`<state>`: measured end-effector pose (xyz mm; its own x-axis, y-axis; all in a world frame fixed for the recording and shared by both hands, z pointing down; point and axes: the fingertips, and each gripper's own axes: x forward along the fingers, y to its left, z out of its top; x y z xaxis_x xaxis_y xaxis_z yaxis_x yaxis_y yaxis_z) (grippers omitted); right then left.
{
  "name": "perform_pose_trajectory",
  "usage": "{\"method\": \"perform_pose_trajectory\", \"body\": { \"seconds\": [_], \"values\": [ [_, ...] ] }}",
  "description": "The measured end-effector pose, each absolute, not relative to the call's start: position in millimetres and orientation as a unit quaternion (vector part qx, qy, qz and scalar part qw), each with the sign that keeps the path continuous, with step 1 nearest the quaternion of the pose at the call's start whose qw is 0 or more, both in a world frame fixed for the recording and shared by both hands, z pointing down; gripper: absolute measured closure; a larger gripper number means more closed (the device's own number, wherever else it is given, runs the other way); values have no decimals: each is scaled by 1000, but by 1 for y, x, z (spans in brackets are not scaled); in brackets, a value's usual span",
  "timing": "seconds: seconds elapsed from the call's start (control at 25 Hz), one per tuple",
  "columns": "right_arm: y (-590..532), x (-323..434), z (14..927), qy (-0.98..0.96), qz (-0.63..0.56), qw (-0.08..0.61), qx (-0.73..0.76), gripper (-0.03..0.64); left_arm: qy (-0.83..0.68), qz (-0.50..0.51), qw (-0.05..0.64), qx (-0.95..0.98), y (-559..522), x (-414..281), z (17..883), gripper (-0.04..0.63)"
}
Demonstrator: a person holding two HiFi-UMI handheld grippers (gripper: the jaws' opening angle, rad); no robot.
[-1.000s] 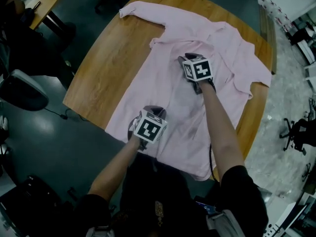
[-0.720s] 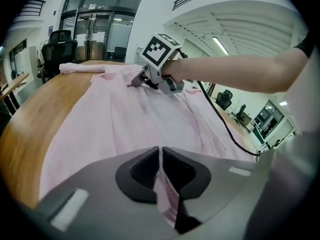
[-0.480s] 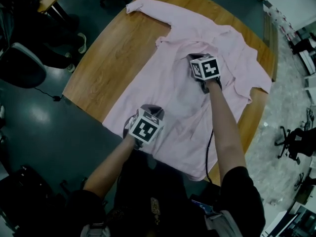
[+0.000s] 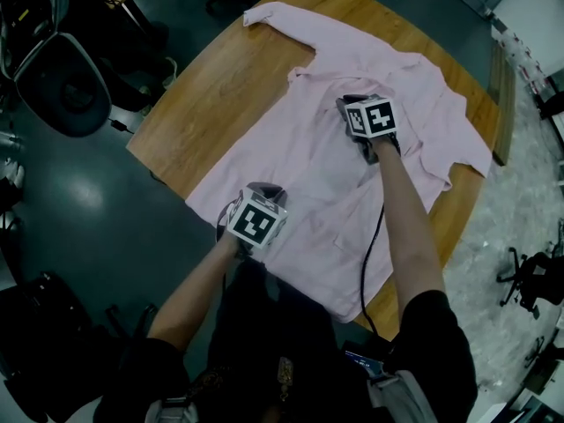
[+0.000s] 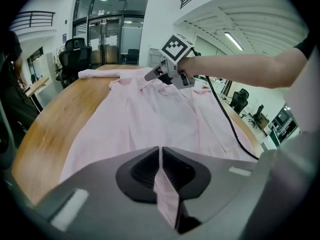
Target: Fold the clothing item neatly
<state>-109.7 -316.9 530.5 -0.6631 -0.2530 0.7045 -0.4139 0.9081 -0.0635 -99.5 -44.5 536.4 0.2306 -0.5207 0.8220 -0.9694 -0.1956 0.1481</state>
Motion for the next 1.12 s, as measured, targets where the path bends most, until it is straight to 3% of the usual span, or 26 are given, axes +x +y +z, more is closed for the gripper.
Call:
{"method": "perform_pose_trajectory", "body": {
  "seconds": [0.32, 0.44, 0.6, 1.12],
  "values": [
    [-318, -129, 571, -879, 115, 429, 171, 545, -546, 309, 355, 693, -42, -103, 531, 566],
    [-318, -130, 568, -880, 110, 431, 165, 599, -554, 303, 354, 690, -40, -109, 528, 565],
    [-320, -124, 549, -890, 104, 415, 160, 601, -564, 302, 349, 685, -34, -112, 519, 566],
    [-336, -37, 530, -876, 84, 432, 197, 601, -498, 321, 354, 724, -26, -37, 523, 566]
  ]
}}
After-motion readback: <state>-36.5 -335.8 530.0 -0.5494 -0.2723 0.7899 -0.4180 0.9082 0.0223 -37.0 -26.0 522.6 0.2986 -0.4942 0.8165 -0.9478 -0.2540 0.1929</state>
